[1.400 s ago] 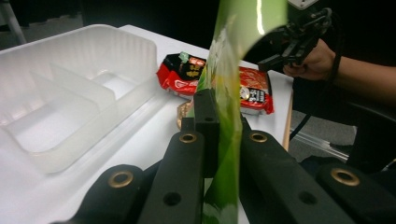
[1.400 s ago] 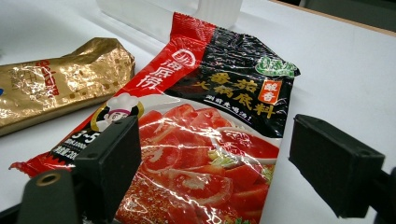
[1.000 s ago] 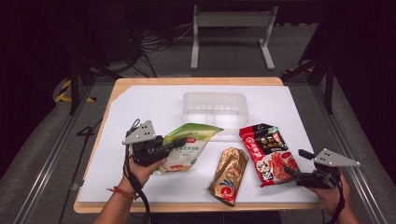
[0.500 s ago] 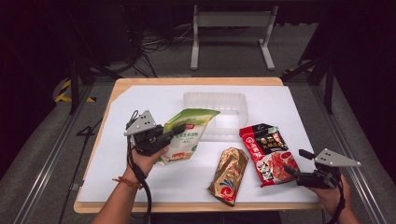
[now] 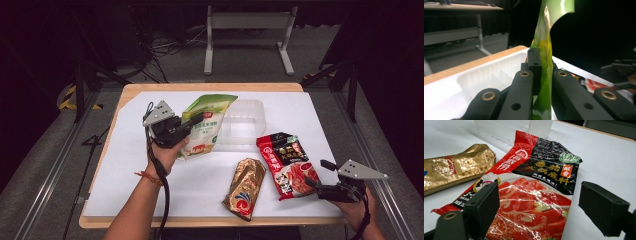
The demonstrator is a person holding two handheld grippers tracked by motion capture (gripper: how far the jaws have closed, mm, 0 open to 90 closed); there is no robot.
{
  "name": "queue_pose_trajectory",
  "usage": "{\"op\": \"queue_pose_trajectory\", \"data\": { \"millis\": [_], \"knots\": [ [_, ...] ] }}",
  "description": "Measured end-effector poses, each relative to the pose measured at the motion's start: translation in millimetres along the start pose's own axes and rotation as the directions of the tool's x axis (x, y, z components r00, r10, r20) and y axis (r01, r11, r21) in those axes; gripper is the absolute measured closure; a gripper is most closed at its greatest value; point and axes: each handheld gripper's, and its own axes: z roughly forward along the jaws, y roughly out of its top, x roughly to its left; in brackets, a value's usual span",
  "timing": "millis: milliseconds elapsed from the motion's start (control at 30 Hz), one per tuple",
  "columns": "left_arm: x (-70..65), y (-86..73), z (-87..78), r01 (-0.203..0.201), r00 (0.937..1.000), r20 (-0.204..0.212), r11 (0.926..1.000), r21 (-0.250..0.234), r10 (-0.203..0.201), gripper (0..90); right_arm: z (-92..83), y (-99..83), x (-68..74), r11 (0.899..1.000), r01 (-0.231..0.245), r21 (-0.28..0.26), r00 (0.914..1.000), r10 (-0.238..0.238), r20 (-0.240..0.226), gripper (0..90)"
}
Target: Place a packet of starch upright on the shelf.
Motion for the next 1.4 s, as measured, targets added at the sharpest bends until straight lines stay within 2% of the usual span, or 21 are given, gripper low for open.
{"op": "queue_pose_trajectory", "data": {
  "millis": [67, 200, 267, 467, 567, 633, 733, 800, 1033, 1200, 1267, 1400],
  "knots": [
    [4.4, 3.9, 7.1, 0.013, 0.9995, -0.029, 0.9999, -0.006, -0.013, 90.0, 0.4, -0.1, -0.5, 1.000, -0.001, 0.000, 1.0000, 0.001, 0.001, 17.3],
    [8.0, 7.6, 13.3, 0.016, 0.9986, -0.051, 0.9998, -0.013, -0.017, 90.0, 0.2, 0.1, 0.1, 1.000, 0.004, 0.000, 1.0000, -0.004, 0.002, 17.3],
    [13.2, 11.8, 21.9, 0.031, 0.9958, -0.086, 0.9993, -0.019, -0.033, 90.0, 0.1, 0.0, 0.1, 1.000, 0.000, 0.000, 1.0000, 0.000, 0.001, 17.3],
    [22.4, 18.5, 39.9, 0.040, 0.9887, -0.144, 0.9990, -0.021, -0.042, 90.0, -0.9, -0.3, -0.7, 1.000, 0.002, -0.005, 1.0000, -0.002, 0.000, 17.0],
    [25.7, 20.5, 45.2, 0.037, 0.9873, -0.153, 0.9989, -0.026, -0.041, 90.0, -1.7, -0.4, -0.8, 1.000, 0.002, -0.011, 1.0000, -0.003, -0.003, 17.0],
    [31.4, 21.5, 54.3, 0.062, 0.9835, -0.168, 0.9975, -0.033, -0.066, 90.0, -2.4, -0.3, -1.1, 1.000, -0.003, -0.013, 1.0000, 0.003, -0.003, 17.1],
    [35.4, 20.9, 61.3, 0.067, 0.9796, -0.188, 0.9973, -0.030, -0.071, 90.0, -2.5, -0.6, -0.8, 1.000, 0.002, -0.011, 1.0000, -0.002, -0.001, 17.2],
    [38.8, 19.9, 65.5, 0.083, 0.9781, -0.188, 0.9960, -0.034, -0.088, 90.0, -3.0, -0.8, -0.7, 1.000, 0.000, -0.014, 1.0000, 0.000, -0.002, 17.2],
    [41.4, 19.8, 80.9, 0.079, 0.9740, -0.210, 0.9963, -0.032, -0.085, 90.0, -3.2, -1.0, -0.9, 1.000, 0.001, -0.013, 1.0000, -0.001, 0.001, 17.3],
    [44.6, 22.3, 89.4, 0.086, 0.9661, -0.239, 0.9949, -0.053, -0.097, 90.0, -3.3, -1.3, -1.0, 1.000, 0.003, -0.013, 1.0000, -0.003, 0.004, 17.4],
    [44.1, 23.6, 95.6, 0.076, 0.9623, -0.258, 0.9960, -0.046, -0.086, 90.0, -3.5, -1.7, -1.1, 1.000, 0.002, -0.010, 1.0000, -0.002, 0.003, 17.4],
    [44.0, 25.3, 107.3, 0.074, 0.9500, -0.301, 0.9965, -0.041, -0.082, 90.0, -4.4, -2.2, -0.5, 1.000, 0.003, -0.012, 1.0000, -0.003, 0.001, 17.5]
  ]
}}
